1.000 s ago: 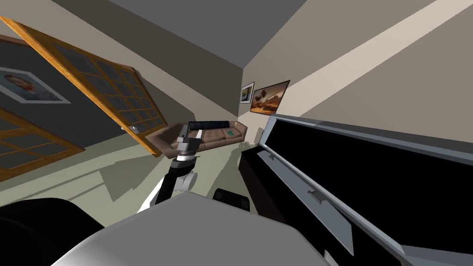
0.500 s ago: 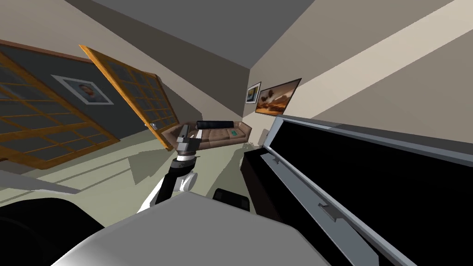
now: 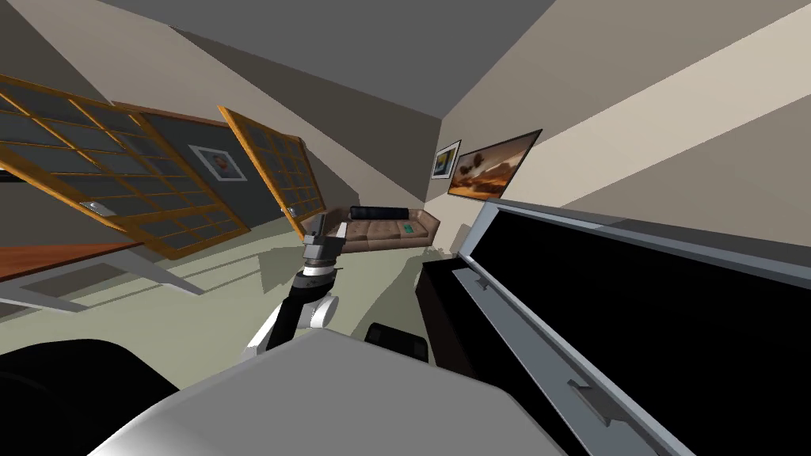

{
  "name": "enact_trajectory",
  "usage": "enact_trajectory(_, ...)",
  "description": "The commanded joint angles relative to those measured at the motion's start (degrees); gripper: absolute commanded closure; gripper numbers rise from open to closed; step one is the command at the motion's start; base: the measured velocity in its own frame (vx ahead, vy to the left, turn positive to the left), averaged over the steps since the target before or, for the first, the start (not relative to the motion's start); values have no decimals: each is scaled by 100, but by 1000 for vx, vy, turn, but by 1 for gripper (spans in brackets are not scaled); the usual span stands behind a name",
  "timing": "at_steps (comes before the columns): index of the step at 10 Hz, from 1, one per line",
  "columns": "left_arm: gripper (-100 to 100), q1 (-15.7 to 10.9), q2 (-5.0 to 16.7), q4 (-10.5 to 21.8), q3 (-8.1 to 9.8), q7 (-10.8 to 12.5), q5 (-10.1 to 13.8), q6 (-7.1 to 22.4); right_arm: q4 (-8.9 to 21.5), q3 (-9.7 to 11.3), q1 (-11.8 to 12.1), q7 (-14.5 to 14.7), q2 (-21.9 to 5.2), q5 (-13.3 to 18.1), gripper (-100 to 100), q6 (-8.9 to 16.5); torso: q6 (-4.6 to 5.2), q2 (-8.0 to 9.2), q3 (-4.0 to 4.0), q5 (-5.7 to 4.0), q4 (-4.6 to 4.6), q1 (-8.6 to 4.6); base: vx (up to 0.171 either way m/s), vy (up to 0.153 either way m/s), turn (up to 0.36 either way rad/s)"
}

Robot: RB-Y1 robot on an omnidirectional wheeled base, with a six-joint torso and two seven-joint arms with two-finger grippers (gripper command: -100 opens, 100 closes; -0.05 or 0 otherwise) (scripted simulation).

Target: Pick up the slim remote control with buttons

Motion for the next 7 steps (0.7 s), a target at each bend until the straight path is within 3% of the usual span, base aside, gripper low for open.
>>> enact_trajectory(1, 0, 0, 0, 0, 0, 0, 0, 0, 286, 109, -11, -11, -45, 35, -100, 19, 0, 0, 0, 0, 0, 0, -20, -79, 280)
enact_trajectory(2, 0, -1, 0, 0, -1, 0, 0, 0, 575, 172, -9, 15, -51, 52, -100, 9, -6, 1, 1, 0, 1, -3, -50, -121, 436)
enact_trajectory(4, 0, 0, 0, 0, 1, 0, 0, 0, 606, 172, -9, 15, -51, 52, -100, 9, 2, 6, 4, -3, 2, -12, -27, -74, 28)
enact_trajectory(7, 0, 0, 0, 0, 0, 0, 0, 0, 1010, 293, -28, 54, -35, 71, -100, -14, 0, -4, -2, 2, -1, 8, -25, -58, 205)
